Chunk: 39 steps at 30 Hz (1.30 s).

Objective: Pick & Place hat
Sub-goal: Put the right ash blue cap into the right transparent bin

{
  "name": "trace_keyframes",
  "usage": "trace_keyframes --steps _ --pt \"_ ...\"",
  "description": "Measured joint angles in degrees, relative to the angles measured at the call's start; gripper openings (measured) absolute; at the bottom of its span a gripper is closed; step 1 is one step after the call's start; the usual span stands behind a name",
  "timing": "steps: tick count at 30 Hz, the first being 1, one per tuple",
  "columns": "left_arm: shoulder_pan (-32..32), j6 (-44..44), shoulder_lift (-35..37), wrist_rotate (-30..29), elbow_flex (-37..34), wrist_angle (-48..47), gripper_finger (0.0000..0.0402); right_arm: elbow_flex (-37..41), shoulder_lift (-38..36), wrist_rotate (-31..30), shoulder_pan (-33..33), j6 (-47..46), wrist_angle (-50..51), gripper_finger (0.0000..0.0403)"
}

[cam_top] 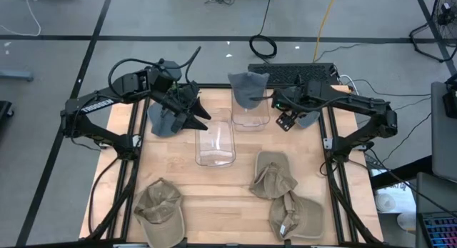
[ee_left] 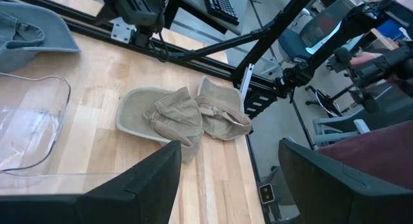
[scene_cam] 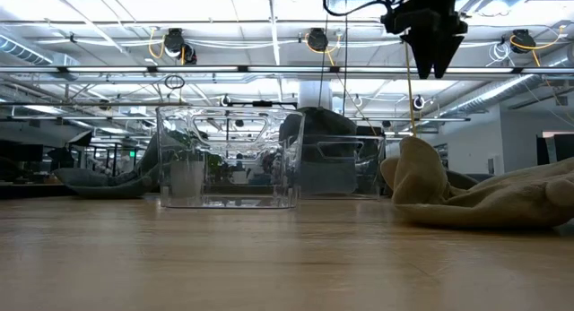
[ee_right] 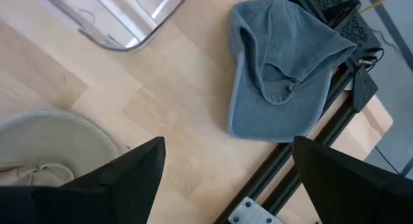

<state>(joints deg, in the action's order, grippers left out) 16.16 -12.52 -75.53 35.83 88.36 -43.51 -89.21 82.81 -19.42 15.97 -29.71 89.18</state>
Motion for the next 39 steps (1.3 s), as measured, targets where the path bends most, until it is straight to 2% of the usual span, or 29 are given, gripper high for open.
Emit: trace_keyframes --steps 6,11,15,25,39 --pt "-0.02 -0.23 0.00 0.02 0.00 0.00 0.0269 2.39 0.00 0.05 5.33 5.64 -2.17 0.0324" --pt "-0.02 -0.85 0.00 0.02 0.00 0.01 0.0269 7.52 0.02 0.49 8.58 9.16 -6.50 0.0324" --pt "-0.01 -1.14 0.00 0.02 0.00 0.01 0.0269 12.75 0.02 3.29 10.32 11.23 -12.10 0.0324" --pt "-0.02 -1.11 0.00 -0.37 0.00 0.04 0.0269 27.13 -1.51 6.19 12.58 13.50 -24.84 0.0324" --pt "0.00 -1.29 0.00 -1.67 0.00 0.51 0.0269 40.66 -3.85 2.82 12.99 14.16 -39.19 0.0324"
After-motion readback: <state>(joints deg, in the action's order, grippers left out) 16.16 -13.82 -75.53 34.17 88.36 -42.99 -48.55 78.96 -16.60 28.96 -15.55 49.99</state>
